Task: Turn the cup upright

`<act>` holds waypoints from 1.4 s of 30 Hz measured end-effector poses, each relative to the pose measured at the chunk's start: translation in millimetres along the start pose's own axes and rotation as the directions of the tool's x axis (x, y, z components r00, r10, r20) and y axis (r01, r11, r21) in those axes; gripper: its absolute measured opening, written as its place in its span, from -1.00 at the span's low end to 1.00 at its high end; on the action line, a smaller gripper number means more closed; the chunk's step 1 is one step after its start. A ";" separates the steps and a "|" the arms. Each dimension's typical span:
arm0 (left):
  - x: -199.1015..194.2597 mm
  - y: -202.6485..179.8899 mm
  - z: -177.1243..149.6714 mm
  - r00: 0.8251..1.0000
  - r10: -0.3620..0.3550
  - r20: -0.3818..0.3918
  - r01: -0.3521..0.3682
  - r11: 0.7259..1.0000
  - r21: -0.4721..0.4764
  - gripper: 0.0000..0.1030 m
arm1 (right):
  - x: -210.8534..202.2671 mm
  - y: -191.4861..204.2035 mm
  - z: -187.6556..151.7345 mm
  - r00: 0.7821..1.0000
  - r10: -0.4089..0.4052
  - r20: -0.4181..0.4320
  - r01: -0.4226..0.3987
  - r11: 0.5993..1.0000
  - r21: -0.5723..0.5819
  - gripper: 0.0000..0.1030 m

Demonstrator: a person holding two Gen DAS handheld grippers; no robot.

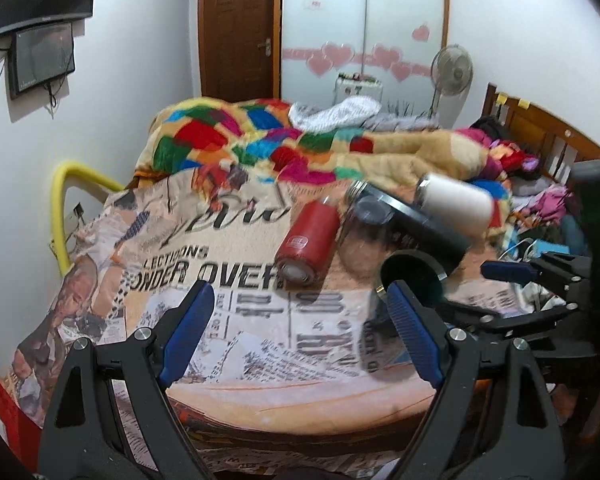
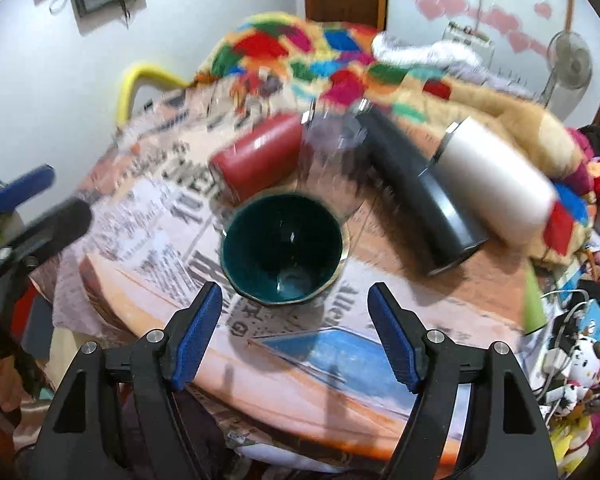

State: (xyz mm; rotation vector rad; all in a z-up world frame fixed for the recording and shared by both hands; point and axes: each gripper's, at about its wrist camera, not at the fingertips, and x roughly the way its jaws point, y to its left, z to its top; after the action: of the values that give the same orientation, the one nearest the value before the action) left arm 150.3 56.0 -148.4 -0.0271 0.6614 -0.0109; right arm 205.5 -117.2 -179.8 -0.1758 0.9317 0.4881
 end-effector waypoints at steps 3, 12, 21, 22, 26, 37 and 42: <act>-31.7 -11.2 12.3 0.998 -0.017 0.068 0.017 1.000 0.005 0.71 | -46.9 -4.5 3.3 0.994 -0.012 0.110 0.010 1.000 0.019 0.40; -144.1 -40.0 38.1 0.939 -0.045 0.341 0.038 0.999 0.029 0.75 | -192.6 8.9 -2.8 0.876 -0.058 0.479 0.035 0.998 0.055 0.43; -226.5 -53.1 29.0 0.847 -0.031 0.530 0.021 0.999 0.024 0.90 | -265.4 42.8 -26.4 0.705 -0.091 0.703 0.067 0.996 0.062 0.61; -230.2 -52.0 26.5 0.844 -0.026 0.536 0.020 1.000 0.018 0.91 | -268.2 45.6 -29.7 0.692 -0.099 0.715 0.072 0.995 0.068 0.65; -237.1 -49.8 18.7 0.841 0.004 0.542 0.004 1.000 -0.013 0.99 | -268.2 51.1 -36.5 0.669 -0.133 0.731 0.090 0.991 0.098 0.80; -238.9 -45.9 12.0 0.851 0.024 0.525 -0.005 0.999 -0.038 0.99 | -260.0 45.2 -45.3 0.704 -0.154 0.693 0.098 0.988 0.119 1.00; -236.8 -46.5 9.7 0.849 0.043 0.527 -0.025 0.999 -0.041 0.99 | -265.3 47.9 -53.8 0.706 -0.150 0.692 0.102 0.989 0.111 1.00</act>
State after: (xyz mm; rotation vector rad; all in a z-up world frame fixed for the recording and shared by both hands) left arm -30.7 14.2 6.0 -0.0477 0.1065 0.0411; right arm 11.8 -180.6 4.6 0.0157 0.1742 0.3489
